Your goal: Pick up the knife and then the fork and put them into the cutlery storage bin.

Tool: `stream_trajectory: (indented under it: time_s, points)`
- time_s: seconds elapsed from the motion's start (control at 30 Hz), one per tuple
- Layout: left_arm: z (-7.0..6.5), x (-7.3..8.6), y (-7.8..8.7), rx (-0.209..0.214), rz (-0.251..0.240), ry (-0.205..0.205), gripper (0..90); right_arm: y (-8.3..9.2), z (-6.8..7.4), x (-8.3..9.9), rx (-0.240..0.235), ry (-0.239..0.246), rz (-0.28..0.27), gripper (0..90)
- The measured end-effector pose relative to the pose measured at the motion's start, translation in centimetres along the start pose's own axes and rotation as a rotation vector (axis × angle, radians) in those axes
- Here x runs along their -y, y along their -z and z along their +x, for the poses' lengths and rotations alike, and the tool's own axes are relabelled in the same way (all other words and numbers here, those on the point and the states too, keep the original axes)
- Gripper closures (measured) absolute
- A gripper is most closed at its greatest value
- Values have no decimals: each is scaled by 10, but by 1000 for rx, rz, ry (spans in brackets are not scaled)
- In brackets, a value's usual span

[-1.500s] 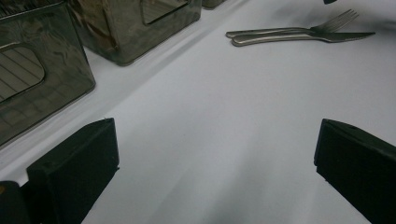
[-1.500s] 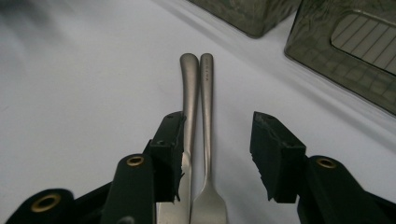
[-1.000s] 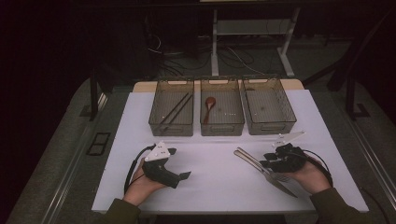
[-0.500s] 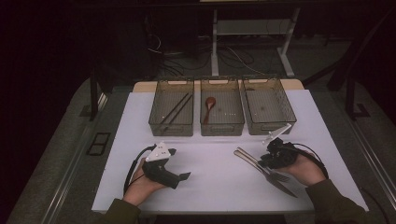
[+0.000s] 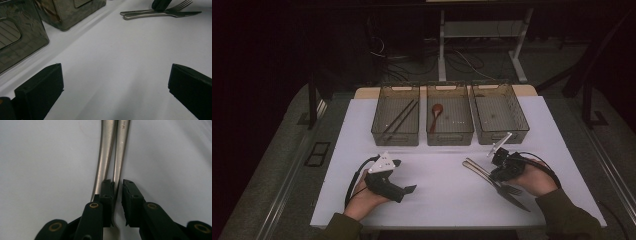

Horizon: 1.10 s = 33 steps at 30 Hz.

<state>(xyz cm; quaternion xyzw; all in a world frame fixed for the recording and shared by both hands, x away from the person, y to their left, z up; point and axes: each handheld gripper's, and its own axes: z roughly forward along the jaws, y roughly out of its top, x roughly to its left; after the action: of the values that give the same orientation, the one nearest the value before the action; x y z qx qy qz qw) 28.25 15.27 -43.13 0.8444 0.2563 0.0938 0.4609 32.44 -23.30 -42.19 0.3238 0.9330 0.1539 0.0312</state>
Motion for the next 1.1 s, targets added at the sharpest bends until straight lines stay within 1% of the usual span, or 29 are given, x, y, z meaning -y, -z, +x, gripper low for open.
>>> stream_trajectory:
  time_s: [0.03,0.1,0.13,0.17,0.2,0.33,0.4,0.43,0.47,0.5,0.53,0.77,0.8,0.83,0.87,0.9,0.93,0.97,1.1]
  points:
    - [0,0,0,0,0,0,0,-1,0,-1,11,6,13,779]
    - [0,0,-1,1,-1,3,0,-1,1,-3,12,5,26,783]
    - [-1,0,-1,1,-1,3,0,-2,0,-4,18,14,34,785]
    - [-1,0,-1,2,1,0,0,-2,1,-6,10,5,42,786]
    - [-1,0,-1,2,1,1,0,-2,1,-7,22,17,52,786]
    - [-1,0,-1,1,2,-1,0,-3,1,-11,19,7,82,803]
    - [-1,0,-1,2,2,-2,0,-3,2,-13,27,3,97,817]
    - [-1,0,-1,2,2,-2,0,-3,2,-14,21,-2,102,820]
    - [-1,0,-1,2,2,-2,0,-4,2,-14,33,5,107,823]
    - [-1,0,-1,3,2,-3,0,-4,1,-14,33,7,108,825]
    - [-1,0,-1,4,2,-3,0,-4,2,-15,33,-7,109,826]
    - [-1,0,-1,6,3,-8,0,-3,1,-13,28,-15,93,831]
    - [-1,0,-1,6,3,-8,0,-3,1,-12,12,-26,89,831]
    - [-1,0,-1,6,2,-8,0,-3,0,-11,17,-21,85,831]
    - [-1,0,-1,6,3,-9,0,-3,0,-11,16,-27,82,831]
    - [-1,0,-1,6,3,-10,0,-2,-2,-9,6,-27,73,831]
    - [-1,0,-1,6,3,-10,0,-2,-2,-8,-6,-43,65,831]
    - [-1,0,-1,6,3,-11,0,-1,-3,-7,-7,-40,63,831]
    - [-1,0,-1,6,2,-10,0,3,-8,-1,-31,-55,30,831]
